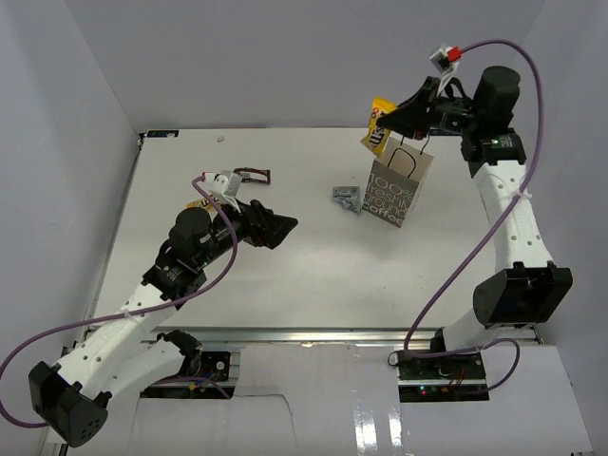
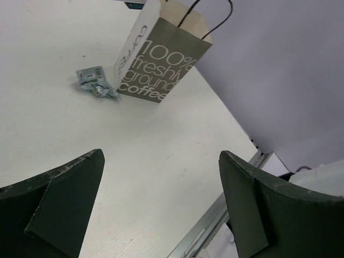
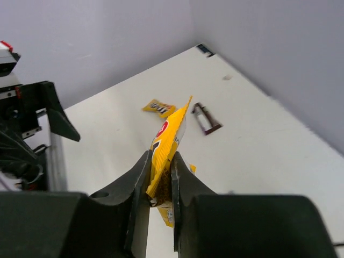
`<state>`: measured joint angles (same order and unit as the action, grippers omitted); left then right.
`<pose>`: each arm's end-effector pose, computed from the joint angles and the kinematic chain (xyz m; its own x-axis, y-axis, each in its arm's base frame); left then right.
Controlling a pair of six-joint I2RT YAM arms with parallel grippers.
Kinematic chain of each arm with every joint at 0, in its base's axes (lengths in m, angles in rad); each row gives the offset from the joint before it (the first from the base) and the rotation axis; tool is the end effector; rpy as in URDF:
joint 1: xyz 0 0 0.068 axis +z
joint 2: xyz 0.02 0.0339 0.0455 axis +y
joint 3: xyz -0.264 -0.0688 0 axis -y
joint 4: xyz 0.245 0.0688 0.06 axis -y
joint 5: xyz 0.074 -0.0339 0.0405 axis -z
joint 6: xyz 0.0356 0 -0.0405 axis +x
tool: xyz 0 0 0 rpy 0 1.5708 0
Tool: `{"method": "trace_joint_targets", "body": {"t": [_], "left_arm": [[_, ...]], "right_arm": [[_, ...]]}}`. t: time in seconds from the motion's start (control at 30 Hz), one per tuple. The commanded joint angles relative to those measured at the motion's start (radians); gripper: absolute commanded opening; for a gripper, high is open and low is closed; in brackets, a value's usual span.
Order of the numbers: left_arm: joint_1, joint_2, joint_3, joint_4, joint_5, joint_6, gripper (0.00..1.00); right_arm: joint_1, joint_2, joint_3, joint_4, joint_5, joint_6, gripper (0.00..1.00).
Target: Place the snacks into the paper bag
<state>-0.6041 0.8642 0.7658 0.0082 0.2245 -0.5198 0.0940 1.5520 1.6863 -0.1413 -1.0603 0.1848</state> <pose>0.1655 -0.1239 0.3401 -0.4300 -0.2916 -0.8544 0.6022 0.6125 -0.5121 0.3368 0.0629 0.4691 -0.1749 0.0737 -0.9818 -0.8976 0.3978 0.1897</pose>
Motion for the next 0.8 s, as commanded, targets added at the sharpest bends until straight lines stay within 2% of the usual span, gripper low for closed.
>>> {"method": "trace_joint_targets", "body": {"t": [0.0,0.07,0.17,0.27,0.5,0.77], "left_arm": [[0.003,0.012,-0.005,-0.1,-0.114,0.015,0.98],[0.004,0.024,-0.016,-0.103,-0.122,0.007,0.98],[0.004,0.035,-0.025,-0.097,-0.125,0.003,0.98],[0.006,0.045,-0.023,-0.112,-0.149,0.007,0.98],[0.013,0.076,0.01,-0.198,-0.272,-0.008,0.98],[0.03,0.096,0.018,-0.215,-0.31,-0.014,0.98]], "right_arm": [[-0.112,-0.007,0.116,-0.021,-0.02,-0.096,0.08],[-0.202,0.032,0.162,-0.021,0.002,-0.107,0.08],[-0.269,0.097,0.245,-0.052,0.034,-0.168,0.08],[-0.274,0.143,0.28,-0.133,0.071,-0.278,0.08],[-0.267,0.163,0.165,-0.144,0.091,-0.338,0.08],[-0.26,0.129,0.076,-0.159,0.074,-0.383,0.08]]}}
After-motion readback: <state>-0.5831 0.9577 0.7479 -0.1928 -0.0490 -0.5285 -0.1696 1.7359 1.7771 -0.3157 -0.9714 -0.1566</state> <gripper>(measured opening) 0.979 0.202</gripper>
